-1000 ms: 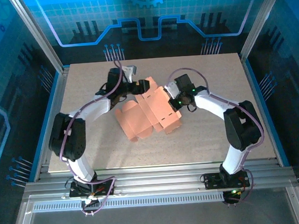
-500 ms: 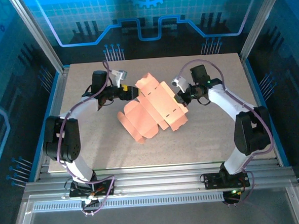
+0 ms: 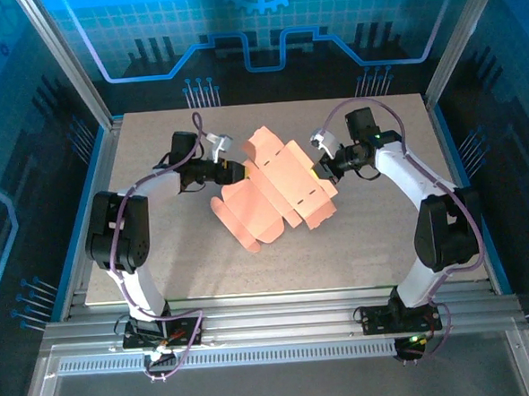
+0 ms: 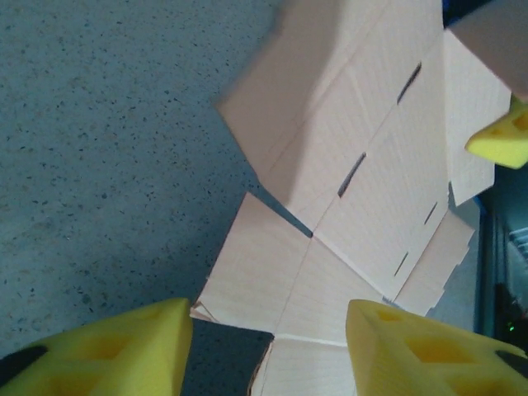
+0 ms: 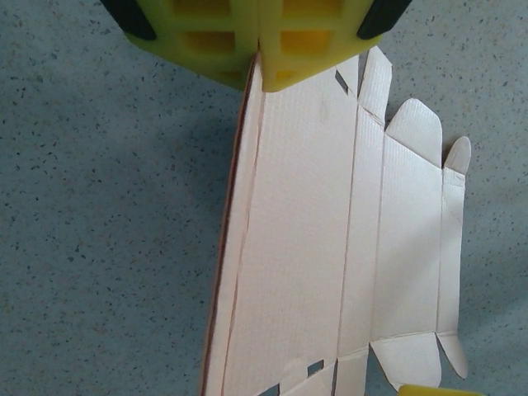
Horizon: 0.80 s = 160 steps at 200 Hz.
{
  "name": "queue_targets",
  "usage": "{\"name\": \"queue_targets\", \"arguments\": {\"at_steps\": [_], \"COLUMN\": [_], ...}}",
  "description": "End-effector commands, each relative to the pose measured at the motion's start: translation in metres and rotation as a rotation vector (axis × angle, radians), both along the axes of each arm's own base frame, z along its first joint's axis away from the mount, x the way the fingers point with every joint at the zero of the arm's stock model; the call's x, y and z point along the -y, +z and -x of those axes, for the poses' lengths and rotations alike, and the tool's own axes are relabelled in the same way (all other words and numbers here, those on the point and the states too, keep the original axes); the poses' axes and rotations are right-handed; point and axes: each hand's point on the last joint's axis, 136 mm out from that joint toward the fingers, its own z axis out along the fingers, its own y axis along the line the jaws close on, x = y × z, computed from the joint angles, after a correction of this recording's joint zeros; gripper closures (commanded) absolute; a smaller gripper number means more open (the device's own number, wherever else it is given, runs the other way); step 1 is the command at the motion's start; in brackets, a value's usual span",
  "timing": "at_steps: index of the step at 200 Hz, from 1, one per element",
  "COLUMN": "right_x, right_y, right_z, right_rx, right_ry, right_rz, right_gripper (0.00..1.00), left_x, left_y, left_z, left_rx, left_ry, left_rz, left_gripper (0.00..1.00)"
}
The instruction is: Fold the paper box
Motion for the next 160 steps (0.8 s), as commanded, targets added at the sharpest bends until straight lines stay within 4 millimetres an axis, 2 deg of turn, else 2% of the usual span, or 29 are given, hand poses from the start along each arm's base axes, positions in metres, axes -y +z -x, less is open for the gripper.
{"name": "queue_targets", "arguments": {"at_steps": [1,13,24,51,88,105,109,117,121,146,160], "right_x": [-0.001,-0.001,0.0,0.0,0.001,0.001,0.001,0.001,0.001,0.0,0.001], "right_y": [0.008,0.008,0.008,0.008,0.01,0.01,0.01,0.011,0.011,0.012,0.012], "right_z": [0.003,0.003,0.002,0.003,0.001,0.0,-0.001,-0.002,-0.002,-0.002,-0.002], "right_rx": [-0.009,-0.01,-0.007,-0.009,-0.005,-0.007,-0.004,-0.004,-0.004,-0.002,0.0], "right_ry": [0.022,0.02,0.015,0.013,0.001,-0.005,-0.007,-0.007,-0.007,-0.006,-0.008], "right_rz": [-0.025,-0.024,-0.019,-0.017,-0.017,-0.019,-0.02,-0.022,-0.022,-0.022,-0.02], "right_gripper": [1.0,1.0,1.0,1.0,1.0,1.0,1.0,1.0,1.0,1.0,1.0], "left_x": [0.002,0.003,0.004,0.005,0.004,0.004,0.004,0.003,0.002,0.002,0.004], "left_y": [0.017,0.022,0.026,0.027,0.017,0.015,0.015,0.013,0.011,0.004,0.002], "left_z": [-0.007,-0.008,-0.008,-0.009,-0.008,-0.006,-0.006,-0.006,-0.007,-0.008,-0.008], "left_rx": [0.041,0.057,0.068,0.075,0.079,0.106,0.112,0.114,0.112,0.095,0.081], "left_ry": [-0.02,-0.018,-0.019,-0.02,-0.021,-0.027,-0.027,-0.021,-0.016,-0.018,-0.03], "left_rz": [0.068,0.097,0.11,0.109,0.079,0.06,0.054,0.042,0.036,0.026,0.037], "left_gripper": [0.53,0.64,0.7,0.78,0.85,0.84,0.81,0.65,0.61,0.61,0.66]}}
